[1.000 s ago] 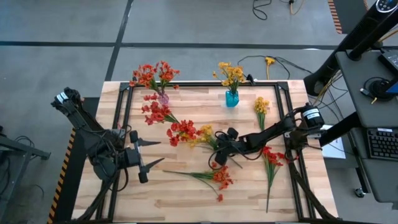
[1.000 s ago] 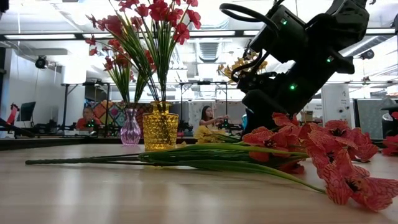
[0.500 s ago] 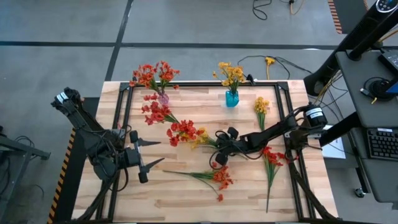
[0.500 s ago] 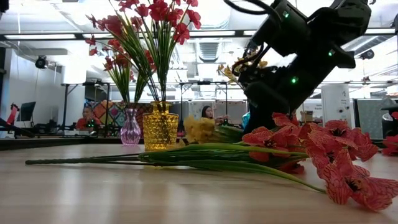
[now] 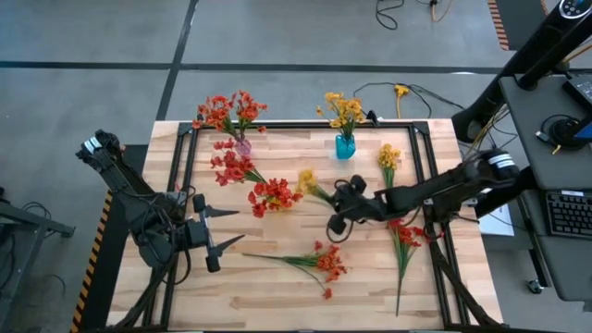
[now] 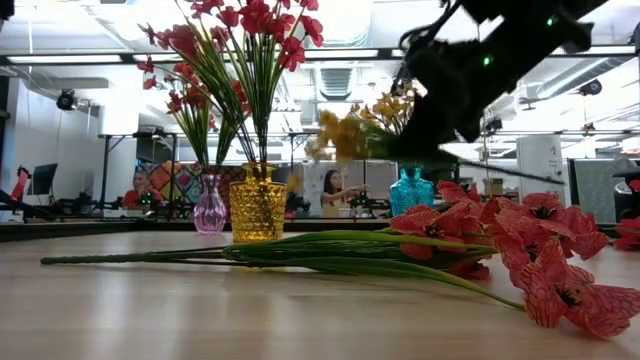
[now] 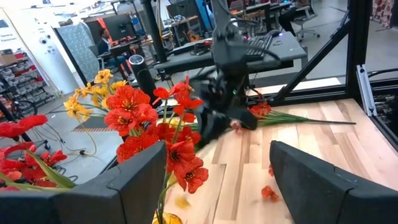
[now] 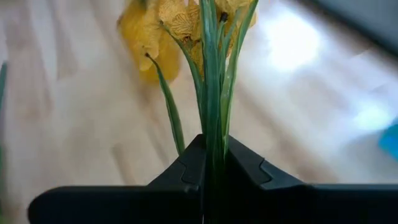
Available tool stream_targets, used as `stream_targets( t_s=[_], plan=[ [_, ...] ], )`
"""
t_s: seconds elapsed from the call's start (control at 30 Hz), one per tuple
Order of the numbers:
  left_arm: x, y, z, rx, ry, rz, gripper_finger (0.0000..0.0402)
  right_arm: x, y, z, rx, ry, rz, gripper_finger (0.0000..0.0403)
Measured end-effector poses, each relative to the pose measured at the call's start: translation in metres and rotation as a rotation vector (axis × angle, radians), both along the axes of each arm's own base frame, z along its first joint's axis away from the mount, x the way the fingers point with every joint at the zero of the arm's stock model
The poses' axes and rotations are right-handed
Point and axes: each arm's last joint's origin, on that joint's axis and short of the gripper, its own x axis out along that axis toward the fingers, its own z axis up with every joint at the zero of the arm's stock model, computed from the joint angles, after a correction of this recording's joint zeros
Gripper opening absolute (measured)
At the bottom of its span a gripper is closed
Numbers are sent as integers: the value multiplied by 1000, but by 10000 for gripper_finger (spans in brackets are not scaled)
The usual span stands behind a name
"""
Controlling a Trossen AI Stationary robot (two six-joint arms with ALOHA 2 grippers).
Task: Sort flowers into vase by color
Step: Put the left yellow flower into the blue vase
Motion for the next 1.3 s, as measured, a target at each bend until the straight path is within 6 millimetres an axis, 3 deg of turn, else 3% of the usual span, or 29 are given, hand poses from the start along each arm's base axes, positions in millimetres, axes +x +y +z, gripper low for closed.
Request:
stream_targets(
  t_s=[0.3, 0.53, 0.8, 1.0, 1.3],
  plan=[
    [0, 0, 0, -4, -3, 0, 268, -18, -14, 40, -271, -433, -55, 34],
    [0, 0, 1, -2, -4, 1, 268, -35, -46, 58, -417, -797, -88, 34],
    [0, 0, 1, -3, -6, 1, 268, -39, -97, 65, -512, -900, -177, 33],
    [0, 0, 1, -2, -6, 1, 268, -48, -124, 71, -563, -1030, -219, 33],
    [0, 0, 1, 2, -5, 2, 268, -40, -152, 54, -613, -966, -274, 33]
  ],
)
